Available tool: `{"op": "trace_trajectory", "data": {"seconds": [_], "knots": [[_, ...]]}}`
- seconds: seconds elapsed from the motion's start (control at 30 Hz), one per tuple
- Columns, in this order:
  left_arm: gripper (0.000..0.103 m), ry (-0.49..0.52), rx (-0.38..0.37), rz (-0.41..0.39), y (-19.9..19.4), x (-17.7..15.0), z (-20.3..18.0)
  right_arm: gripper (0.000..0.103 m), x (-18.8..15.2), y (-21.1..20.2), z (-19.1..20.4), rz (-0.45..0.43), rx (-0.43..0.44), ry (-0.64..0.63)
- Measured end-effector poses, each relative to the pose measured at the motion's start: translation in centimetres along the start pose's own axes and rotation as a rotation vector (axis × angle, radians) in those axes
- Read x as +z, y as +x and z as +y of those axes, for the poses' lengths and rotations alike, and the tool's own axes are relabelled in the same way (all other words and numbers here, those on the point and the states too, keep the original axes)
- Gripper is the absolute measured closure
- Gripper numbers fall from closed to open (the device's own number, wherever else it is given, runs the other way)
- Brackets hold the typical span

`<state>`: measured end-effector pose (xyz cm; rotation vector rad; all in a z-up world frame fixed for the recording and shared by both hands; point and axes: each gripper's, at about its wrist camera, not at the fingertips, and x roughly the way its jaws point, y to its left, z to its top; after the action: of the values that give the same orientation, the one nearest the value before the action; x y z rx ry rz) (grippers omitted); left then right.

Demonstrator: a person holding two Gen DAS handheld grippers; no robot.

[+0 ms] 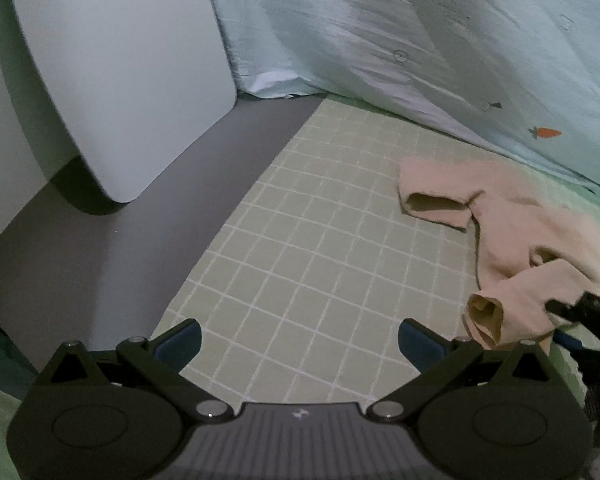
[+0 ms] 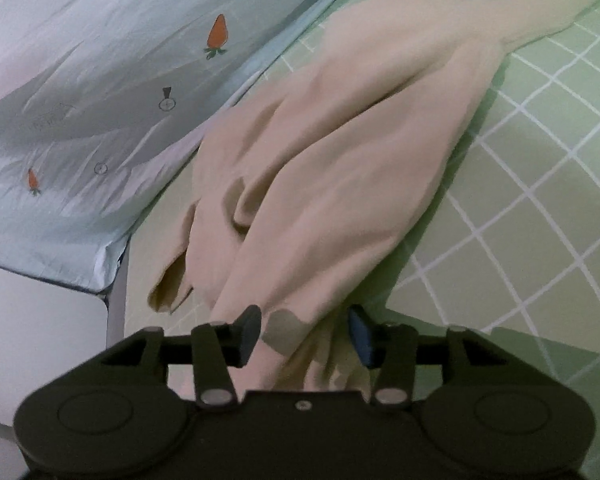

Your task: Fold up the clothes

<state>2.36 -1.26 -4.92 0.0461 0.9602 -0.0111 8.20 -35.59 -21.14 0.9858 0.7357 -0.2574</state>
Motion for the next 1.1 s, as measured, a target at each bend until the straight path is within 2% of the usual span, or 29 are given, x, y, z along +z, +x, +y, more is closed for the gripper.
{"op": "trace_trajectory", "data": {"seconds": [0.07,0.13,0.2,0.27,0.53,0.77,0.87,1.03,1.1], "knots": [[0.000,0.003,-0.005,0.003,0.0,-0.1,0.0,0.060,0.3,-0.1,0.2,-0.016,0.003,-0.027],[0.000,0.012,-0.009,0.002,0.0,-0.2,-0.3,0.082,0.5,-0.5,0.8,-0.042,0.018,-0.067],[0.000,0.014,-0.012,0.003,-0.1,-0.3,-0.8,0.096,0.8,-1.2,1.3,-0.067,0.032,-0.104],[0.000,0.014,-0.017,0.005,-0.2,-0.4,-1.3,0.099,1.2,-2.1,1.7,-0.090,0.043,-0.137],[0.000,0.013,-0.067,0.010,-0.3,-0.7,-4.9,0.101,3.1,-7.6,0.7,-0.149,0.031,-0.218],[0.000,0.030,-0.108,0.018,-0.4,-1.1,-9.6,0.101,6.9,-12.8,-3.7,-0.218,0.013,-0.179],[0.000,0.021,-0.107,0.025,-0.4,-1.5,-11.0,0.101,8.6,-14.4,-5.8,-0.260,-0.045,-0.168],[0.000,-0.052,-0.096,0.067,0.4,-2.0,-11.6,0.100,10.5,-15.0,-7.9,-0.288,-0.220,-0.224],[0.000,-0.081,-0.096,0.086,0.9,-2.2,-11.7,0.094,10.7,-14.9,-8.4,-0.273,-0.259,-0.252]]}}
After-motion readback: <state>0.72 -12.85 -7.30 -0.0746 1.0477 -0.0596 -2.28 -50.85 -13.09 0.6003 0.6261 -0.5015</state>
